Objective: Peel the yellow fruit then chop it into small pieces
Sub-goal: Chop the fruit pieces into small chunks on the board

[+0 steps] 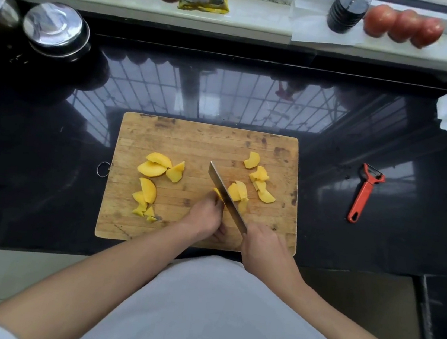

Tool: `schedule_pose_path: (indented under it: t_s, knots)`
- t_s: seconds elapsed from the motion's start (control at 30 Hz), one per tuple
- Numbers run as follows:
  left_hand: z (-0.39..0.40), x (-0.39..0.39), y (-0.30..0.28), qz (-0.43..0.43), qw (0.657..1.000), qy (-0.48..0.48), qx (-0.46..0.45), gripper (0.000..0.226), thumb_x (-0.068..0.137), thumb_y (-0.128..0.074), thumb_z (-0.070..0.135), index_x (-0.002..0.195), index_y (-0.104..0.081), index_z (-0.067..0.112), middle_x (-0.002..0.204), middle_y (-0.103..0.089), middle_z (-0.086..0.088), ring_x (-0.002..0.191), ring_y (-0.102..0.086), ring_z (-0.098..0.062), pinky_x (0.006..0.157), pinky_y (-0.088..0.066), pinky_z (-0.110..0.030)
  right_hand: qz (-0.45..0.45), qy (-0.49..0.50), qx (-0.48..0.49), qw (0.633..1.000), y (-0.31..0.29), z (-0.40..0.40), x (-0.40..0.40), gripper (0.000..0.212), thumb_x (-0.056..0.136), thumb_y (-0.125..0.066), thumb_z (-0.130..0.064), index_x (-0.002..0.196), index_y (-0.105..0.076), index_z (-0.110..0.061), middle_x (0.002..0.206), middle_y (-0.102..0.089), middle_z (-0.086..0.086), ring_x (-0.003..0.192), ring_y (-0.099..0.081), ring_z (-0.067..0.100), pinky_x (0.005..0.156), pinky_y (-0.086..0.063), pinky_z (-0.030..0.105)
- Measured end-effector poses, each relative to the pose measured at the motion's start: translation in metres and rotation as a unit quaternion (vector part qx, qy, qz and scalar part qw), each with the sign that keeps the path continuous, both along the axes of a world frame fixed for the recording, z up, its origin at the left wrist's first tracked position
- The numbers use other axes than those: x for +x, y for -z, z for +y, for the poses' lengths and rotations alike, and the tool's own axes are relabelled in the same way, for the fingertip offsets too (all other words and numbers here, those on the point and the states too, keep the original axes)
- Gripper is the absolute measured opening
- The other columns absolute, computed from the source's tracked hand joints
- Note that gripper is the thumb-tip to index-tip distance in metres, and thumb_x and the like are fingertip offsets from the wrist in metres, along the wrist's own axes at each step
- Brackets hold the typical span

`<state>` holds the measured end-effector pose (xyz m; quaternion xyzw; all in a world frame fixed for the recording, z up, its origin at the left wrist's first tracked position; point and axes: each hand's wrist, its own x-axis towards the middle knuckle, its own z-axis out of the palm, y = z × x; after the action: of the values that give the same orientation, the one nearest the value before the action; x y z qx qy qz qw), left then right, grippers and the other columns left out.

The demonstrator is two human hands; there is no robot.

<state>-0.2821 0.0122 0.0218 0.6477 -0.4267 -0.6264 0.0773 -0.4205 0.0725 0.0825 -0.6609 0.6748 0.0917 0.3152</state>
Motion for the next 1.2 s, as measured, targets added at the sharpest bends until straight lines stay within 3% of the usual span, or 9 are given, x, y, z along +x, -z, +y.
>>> schedule_pose_path:
  t_s: [0.33,0.5,0.8,0.97,1.1,1.2]
  knots:
    - [0.000,-0.001,0.003,-0.002,1.000,0.007,-0.004,0.030,0.113,-0.026,0.032,0.128,-0.045,0.014,0.085,-0.072,-0.025,0.068,-0.075,-0.039,0.067,-0.065,-0.052,0.026,-0.016,0.038,0.999,0.000,0.007,-0.009,0.017,0.105,-0.044,-0.019,0.116,-0.056,-0.017,0.108,-0.059,0.003,0.093,-0.063,0.028,0.081,-0.056,0.044]
    - [-0.001,-0.001,0.004,0.000,1.000,0.000,0.000,0.034,0.112,-0.026,0.033,0.126,-0.046,0.010,0.080,-0.070,-0.026,0.058,-0.072,-0.037,0.057,-0.064,-0.046,0.041,-0.022,0.059,0.997,0.003,0.002,-0.005,0.021,0.103,-0.042,-0.013,0.120,-0.055,-0.014,0.114,-0.059,0.007,0.101,-0.062,0.036,0.085,-0.054,0.046]
    - [-0.002,-0.002,0.004,-0.008,1.000,-0.004,0.011,0.029,0.112,-0.025,0.029,0.122,-0.046,0.010,0.078,-0.069,-0.023,0.057,-0.071,-0.034,0.051,-0.060,-0.038,0.044,-0.033,0.046,0.997,0.009,-0.003,0.000,0.017,0.099,-0.040,-0.006,0.107,-0.054,-0.012,0.109,-0.060,0.008,0.096,-0.062,0.035,0.079,-0.051,0.045]
    - [-0.004,-0.003,0.002,-0.001,1.000,-0.017,0.019,0.028,0.112,-0.026,0.025,0.120,-0.047,0.009,0.077,-0.069,-0.024,0.053,-0.069,-0.031,0.047,-0.058,-0.035,0.039,-0.022,0.044,0.998,0.017,-0.008,0.004,0.020,0.098,-0.041,-0.005,0.111,-0.054,-0.012,0.111,-0.061,0.009,0.098,-0.063,0.036,0.080,-0.053,0.045]
    - [-0.004,-0.003,0.000,-0.008,0.999,-0.024,0.029,0.029,0.112,-0.027,0.027,0.116,-0.050,0.009,0.074,-0.069,-0.022,0.052,-0.068,-0.031,0.045,-0.058,-0.034,0.033,-0.030,0.029,0.999,0.020,-0.012,0.011,0.012,0.099,-0.039,-0.005,0.100,-0.045,-0.016,0.108,-0.062,0.009,0.099,-0.064,0.037,0.072,-0.043,0.041]
    - [-0.004,-0.002,0.001,-0.007,1.000,-0.016,0.025,0.031,0.112,-0.028,0.025,0.119,-0.051,0.006,0.077,-0.071,-0.025,0.054,-0.070,-0.033,0.044,-0.057,-0.034,0.003,-0.021,0.014,1.000,0.020,-0.025,0.019,0.005,0.100,-0.047,-0.013,0.100,-0.042,-0.015,0.106,-0.063,0.012,0.097,-0.063,0.037,0.072,-0.045,0.042]
